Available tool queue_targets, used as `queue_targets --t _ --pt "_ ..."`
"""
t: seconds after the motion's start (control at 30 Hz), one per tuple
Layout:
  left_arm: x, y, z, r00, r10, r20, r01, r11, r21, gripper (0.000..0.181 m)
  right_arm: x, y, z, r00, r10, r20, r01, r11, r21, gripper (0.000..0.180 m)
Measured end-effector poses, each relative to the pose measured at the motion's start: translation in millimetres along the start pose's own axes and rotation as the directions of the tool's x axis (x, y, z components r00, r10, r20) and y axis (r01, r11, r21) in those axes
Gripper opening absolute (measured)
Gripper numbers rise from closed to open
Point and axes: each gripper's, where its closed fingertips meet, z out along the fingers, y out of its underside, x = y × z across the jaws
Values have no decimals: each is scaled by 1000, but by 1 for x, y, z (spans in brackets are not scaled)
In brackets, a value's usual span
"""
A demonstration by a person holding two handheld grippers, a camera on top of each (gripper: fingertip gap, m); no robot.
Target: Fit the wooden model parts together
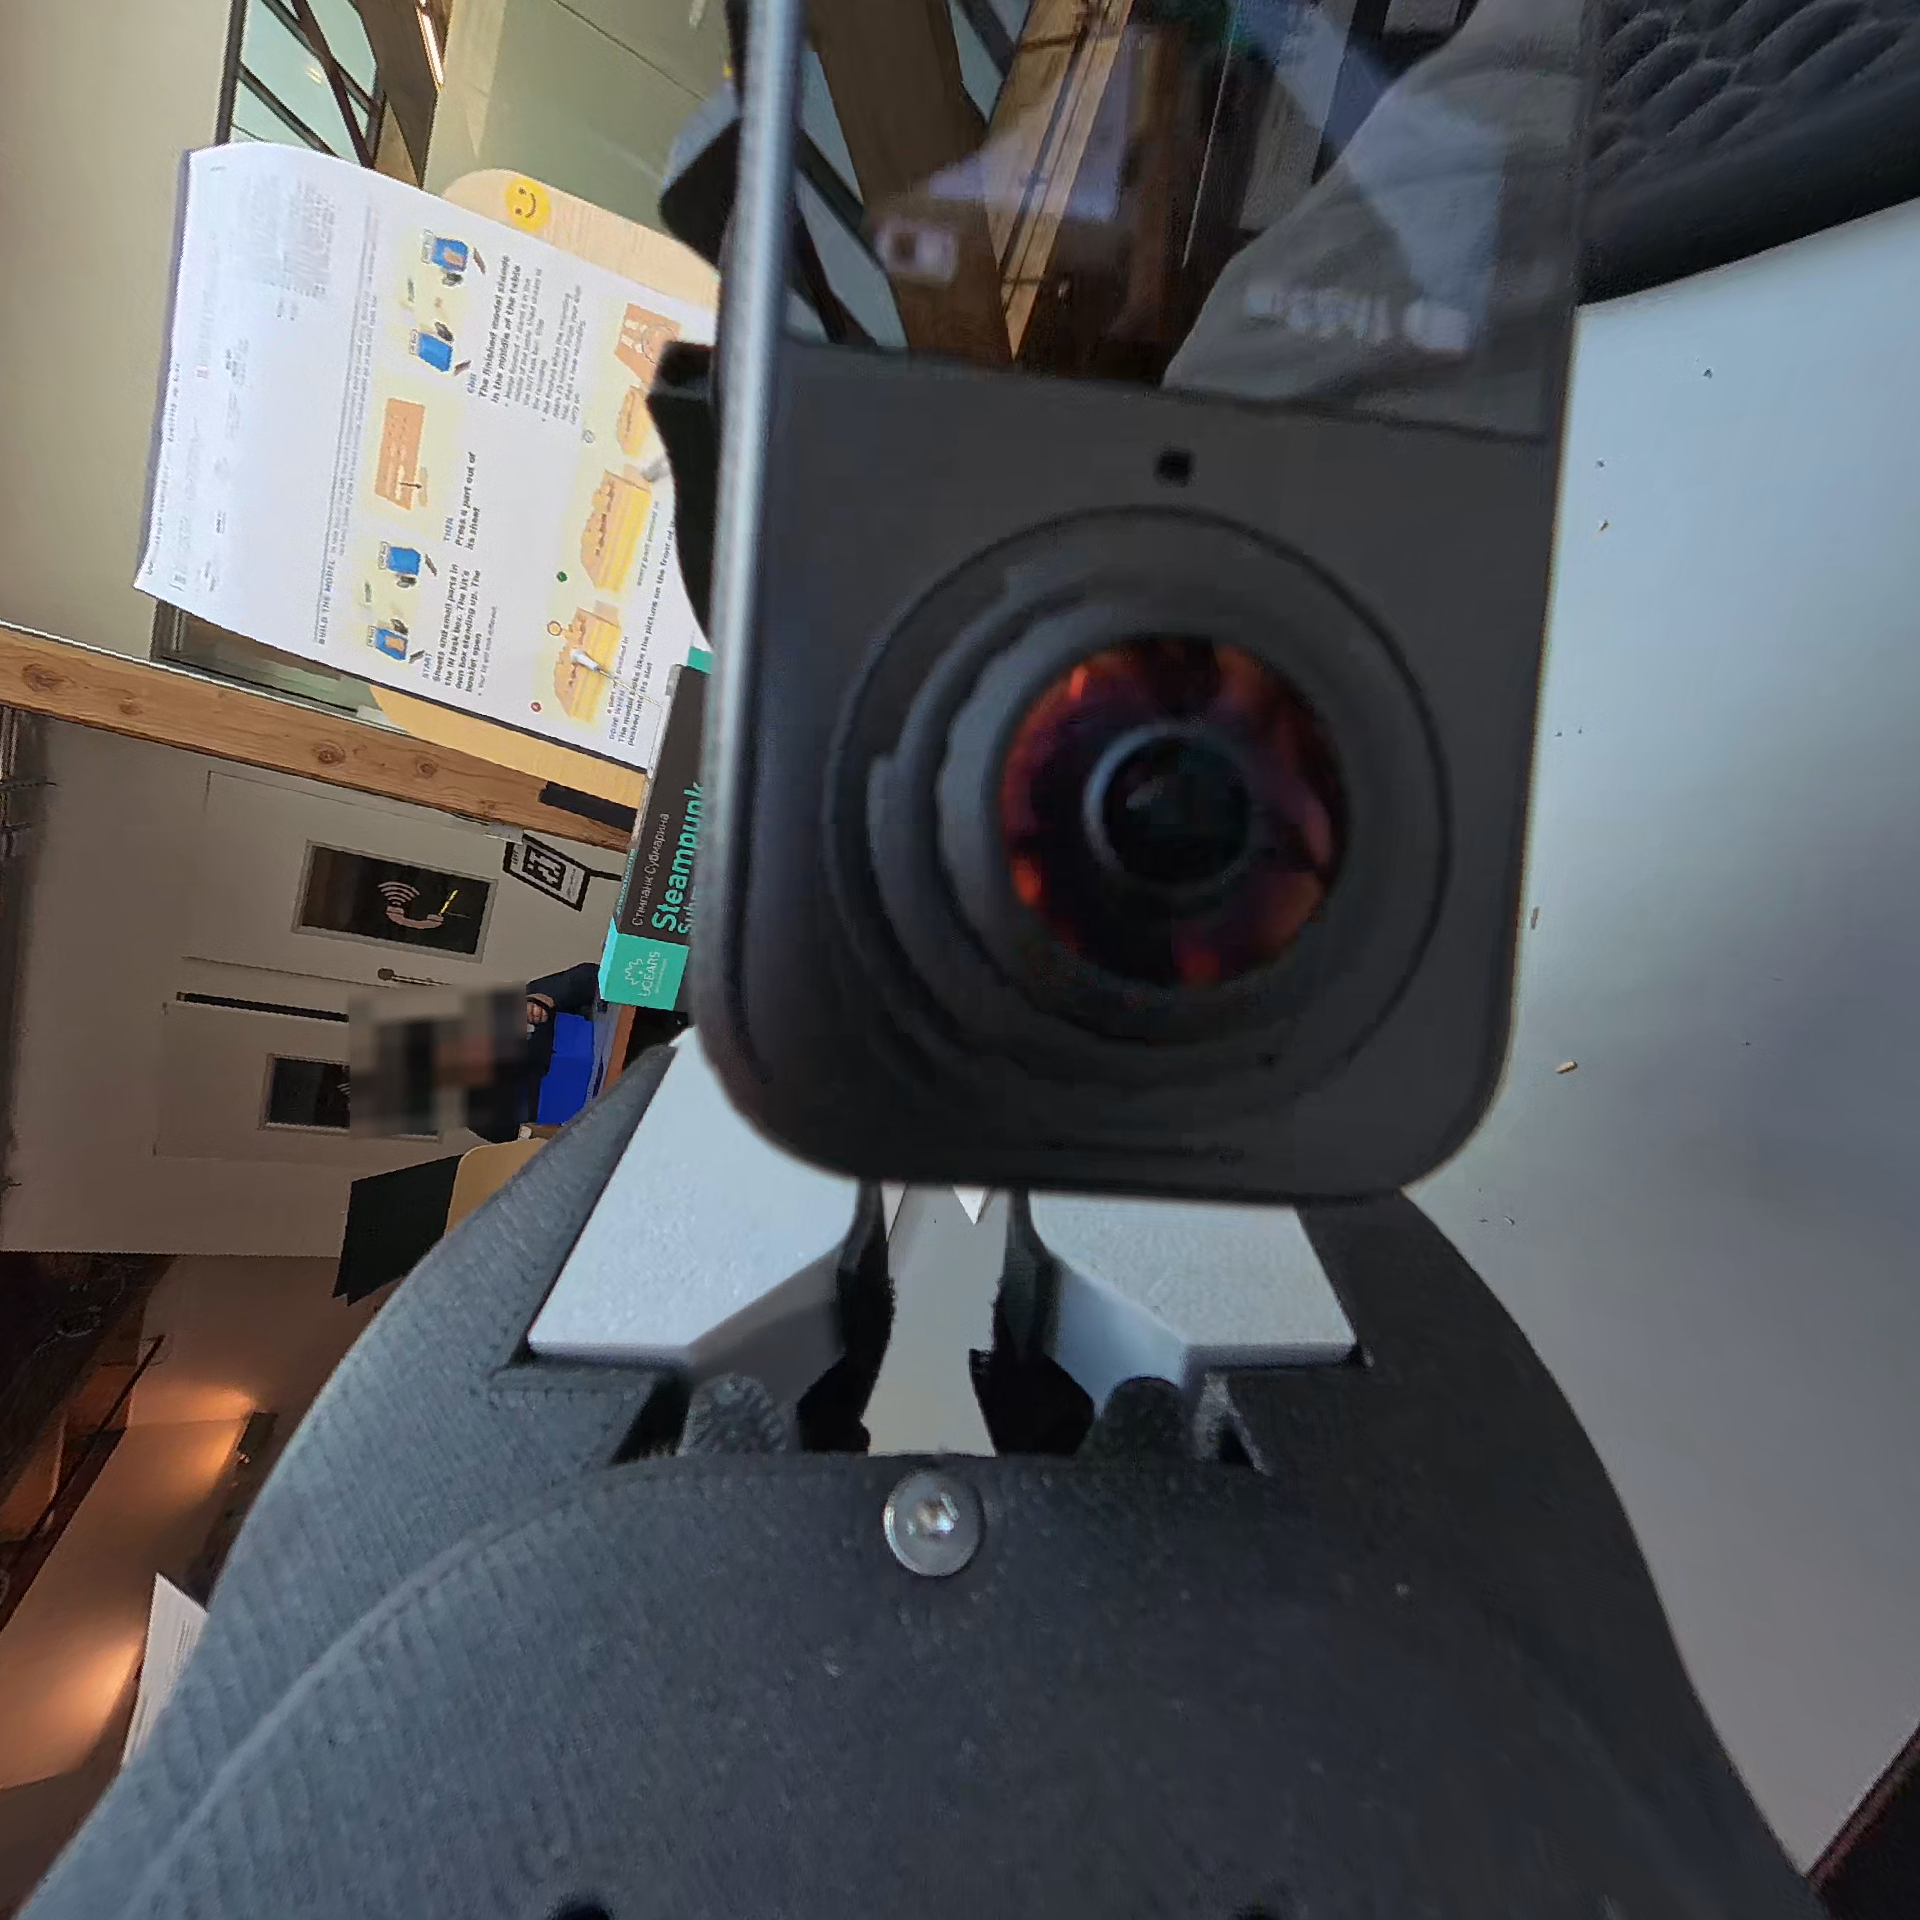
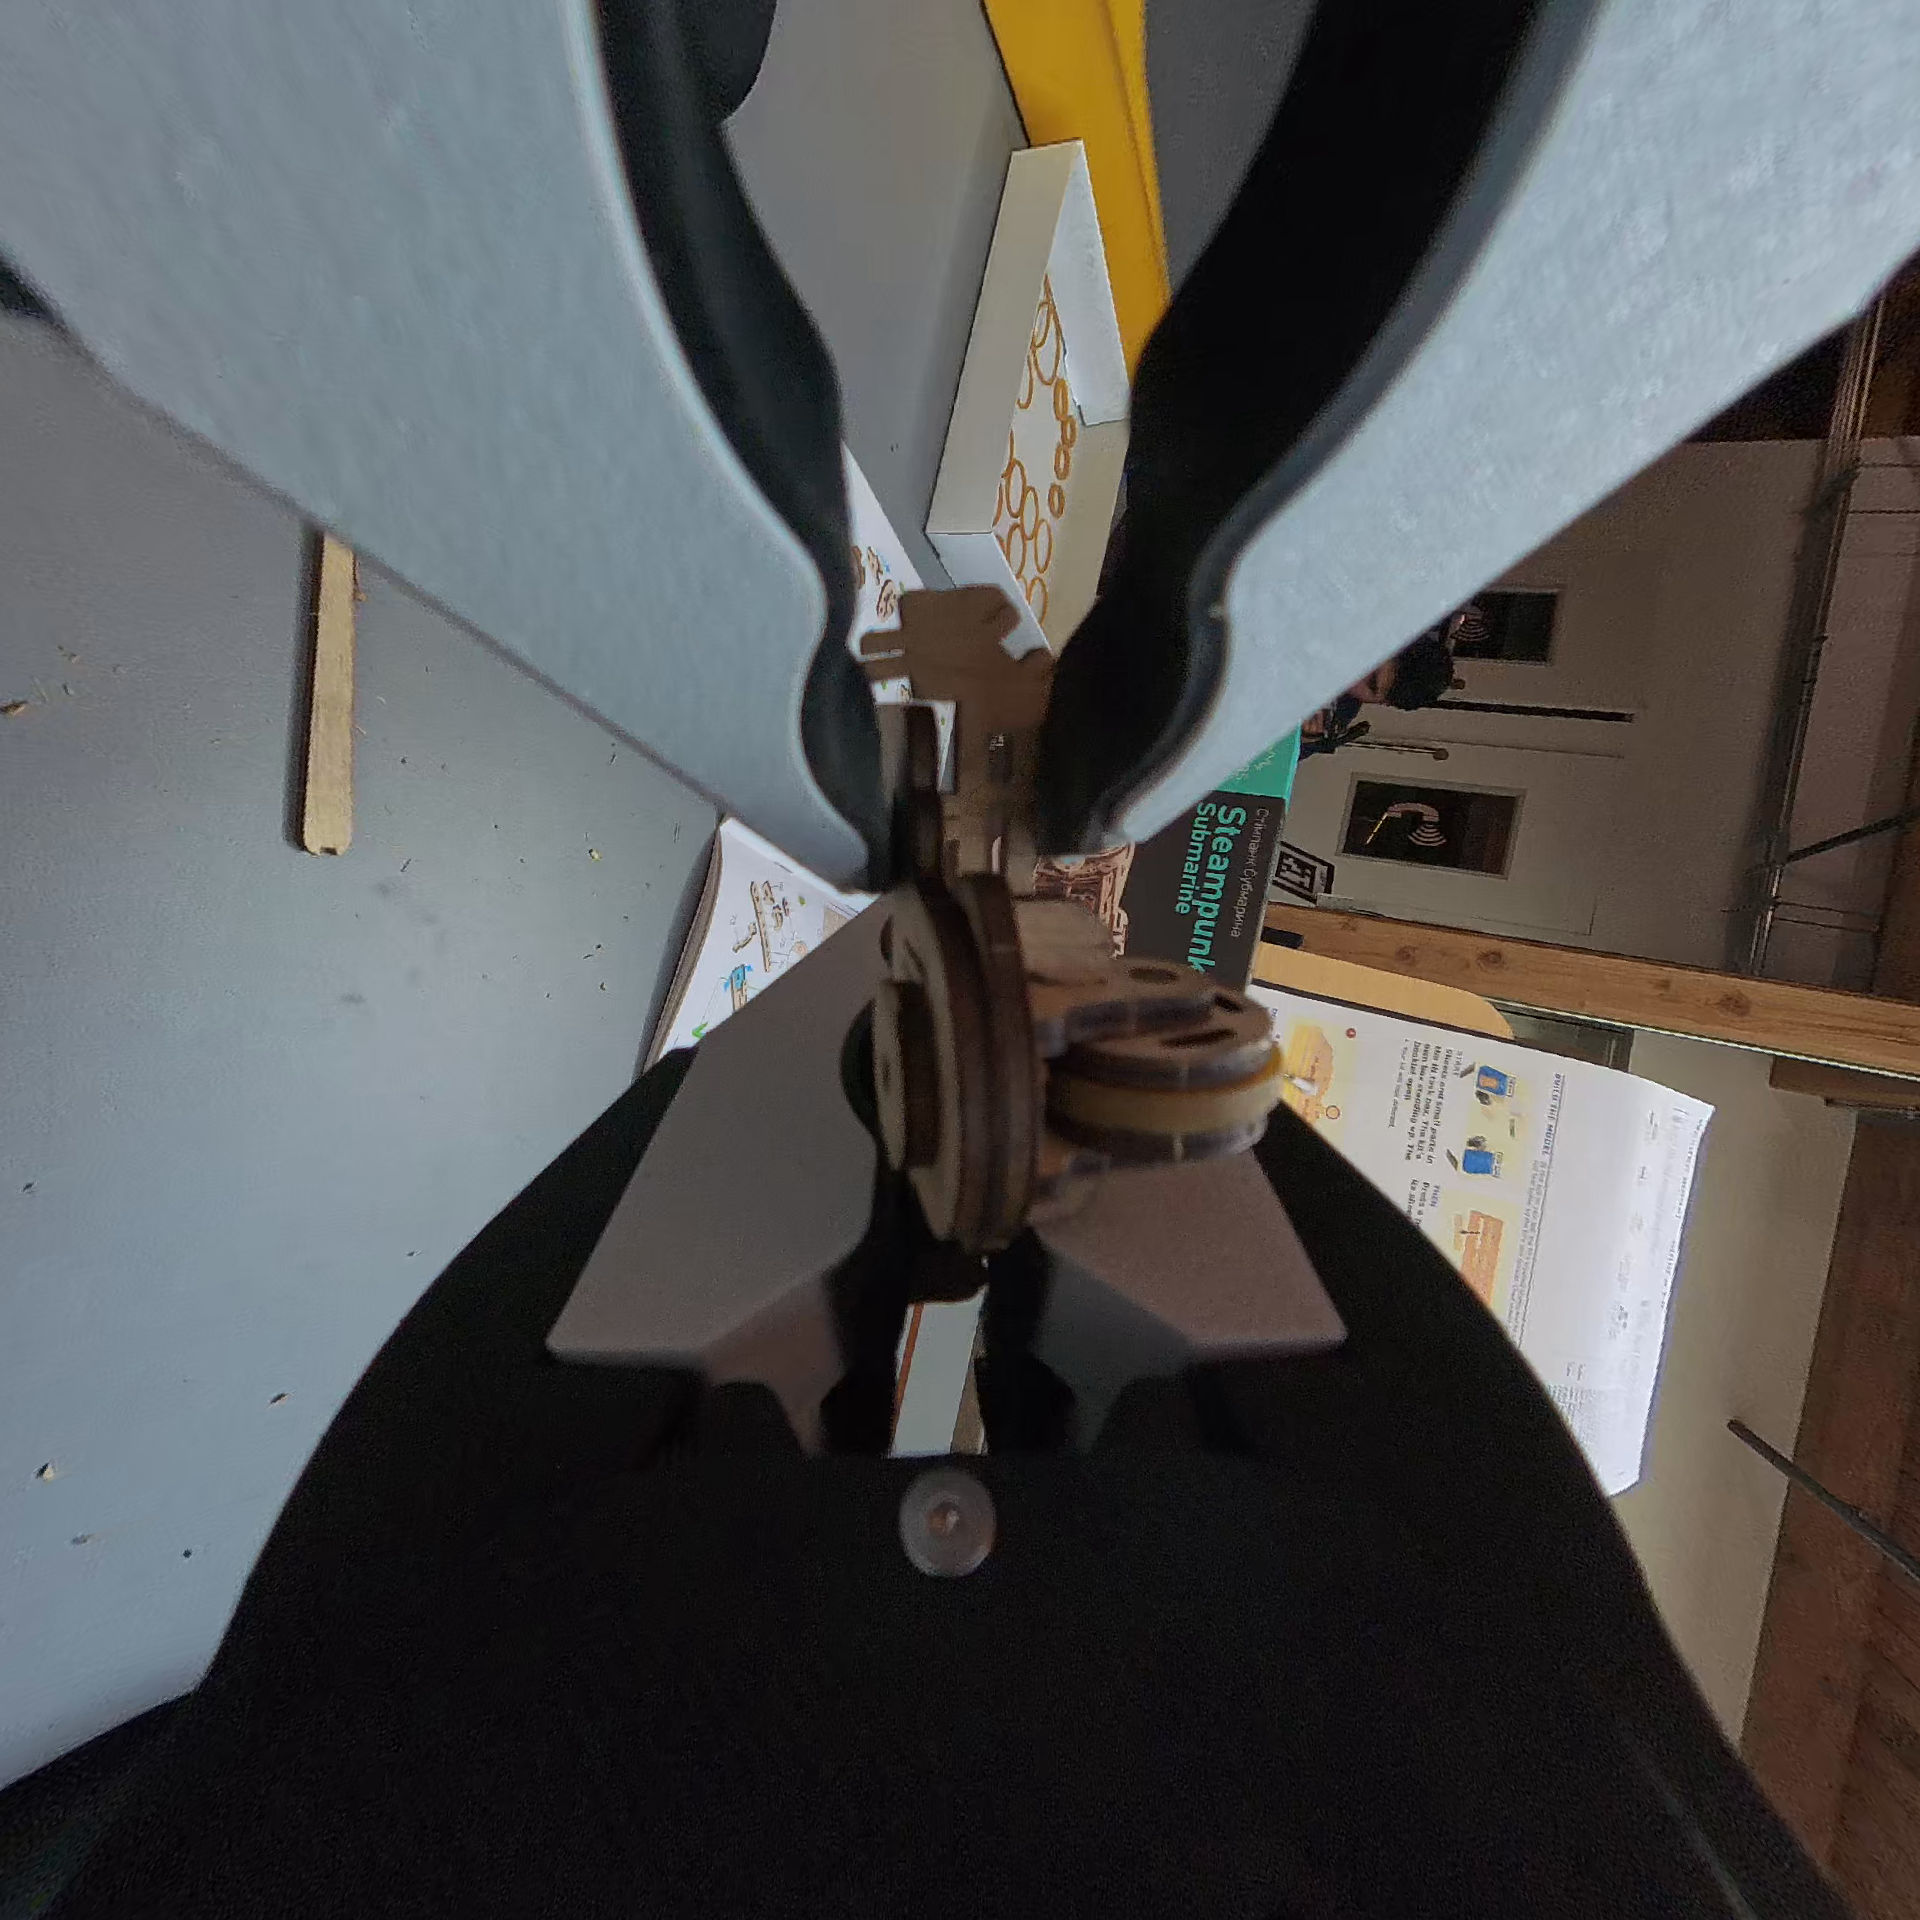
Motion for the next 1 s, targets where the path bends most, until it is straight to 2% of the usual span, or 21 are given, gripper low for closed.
queue_targets --t 0.03,0.2,0.3,0.37,0.43,0.53,0.63,0.83,1.0 --pt "-3 -2 -2 1000 -24 8 24 1000 18 15 2 0 -2 1000 -1 -8 1 1000 8 5" --pt "-12 -7 -21 960 -273 -64 280 948 152 24 14 4 -9 999 -14 -48 14 1000 8 5" --pt "-21 -12 -32 859 -480 -177 511 822 252 23 21 1 -12 995 -31 -95 33 999 27 5" --pt "-24 -11 -36 816 -527 -236 577 764 287 28 26 -1 -16 992 -36 -124 40 999 34 6" --pt "-22 -12 -38 871 -447 -206 492 807 328 37 24 -3 -17 993 -41 -115 46 998 43 6" --pt "-16 -13 -35 963 -260 -76 270 902 338 28 23 -2 -17 993 -55 -107 59 998 35 6" --pt "-13 -15 -28 975 -215 -60 222 922 317 28 19 -3 -15 994 -60 -89 64 997 35 6" --pt "-9 -12 -18 992 -121 -27 123 947 296 15 16 -1 -13 995 -64 -72 66 997 30 6" --pt "-5 -10 -14 991 -123 -61 135 950 281 15 9 1 -9 998 -60 -36 61 998 28 6"
